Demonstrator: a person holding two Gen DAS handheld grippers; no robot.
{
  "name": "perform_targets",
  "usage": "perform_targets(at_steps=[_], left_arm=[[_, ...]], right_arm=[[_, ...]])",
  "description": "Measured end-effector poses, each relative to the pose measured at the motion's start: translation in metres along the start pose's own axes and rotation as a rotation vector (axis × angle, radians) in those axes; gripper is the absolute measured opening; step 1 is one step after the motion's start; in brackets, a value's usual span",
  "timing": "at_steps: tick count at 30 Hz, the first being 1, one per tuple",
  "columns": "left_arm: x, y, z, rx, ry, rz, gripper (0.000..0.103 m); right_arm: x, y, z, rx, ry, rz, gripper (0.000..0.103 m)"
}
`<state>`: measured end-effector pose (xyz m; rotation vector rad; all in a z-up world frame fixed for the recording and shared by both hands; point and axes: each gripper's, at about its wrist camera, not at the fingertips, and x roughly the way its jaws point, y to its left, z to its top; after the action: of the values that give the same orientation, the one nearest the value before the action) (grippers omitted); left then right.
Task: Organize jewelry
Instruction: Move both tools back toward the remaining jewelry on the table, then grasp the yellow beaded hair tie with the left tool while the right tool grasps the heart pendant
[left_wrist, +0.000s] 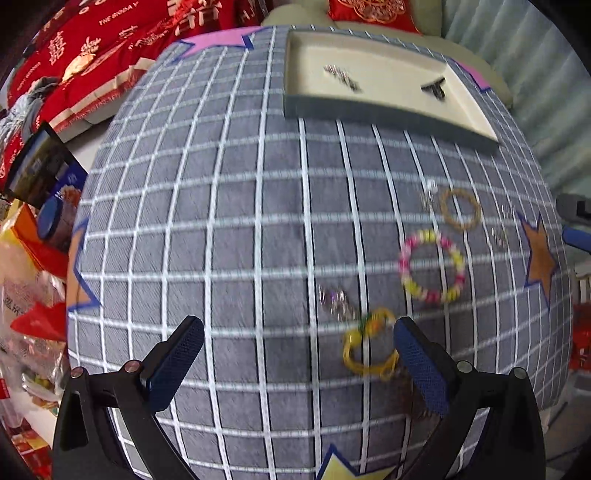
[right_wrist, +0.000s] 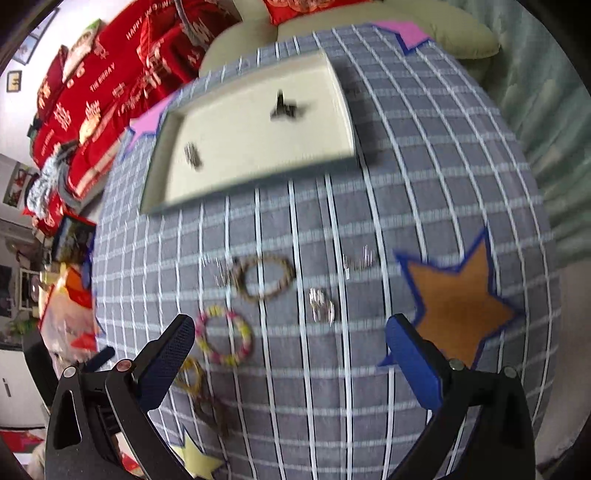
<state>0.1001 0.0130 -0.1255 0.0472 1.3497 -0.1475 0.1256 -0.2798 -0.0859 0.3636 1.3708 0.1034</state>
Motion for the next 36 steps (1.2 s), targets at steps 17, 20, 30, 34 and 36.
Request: perform_targets(at_steps=[17, 20, 30, 34, 36], left_arm=[[0.024, -0.015, -0.009, 0.037, 0.036, -0.039, 0.084], [0.031, -0.025, -0.011, 0.039, 0.040, -0.040, 0.084], [0.041, -0.036, -0.027, 0.030, 0.023, -0.040, 0.071], [0.036, -0.042, -0.026, 0.045, 0.025, -0.039, 0.064], [0.034, -0.047, -0.025, 0.057, 0.027, -0.042, 0.060]], right_arm=[[0.039, -0.021, -0.012, -0.009, 0.046, -0.148, 0.096], [0.050, -0.020, -0.005, -0.022, 0.046, -0.172, 0.093], [0.072, -0.005, 0.011, -0.075, 0.040, -0.240, 0.068], [0.079, 0.014, 0.005, -0.149, 0.045, -0.289, 0.059], [0.082, 0.020, 0.003, -0.160, 0.041, -0.298, 0.055]])
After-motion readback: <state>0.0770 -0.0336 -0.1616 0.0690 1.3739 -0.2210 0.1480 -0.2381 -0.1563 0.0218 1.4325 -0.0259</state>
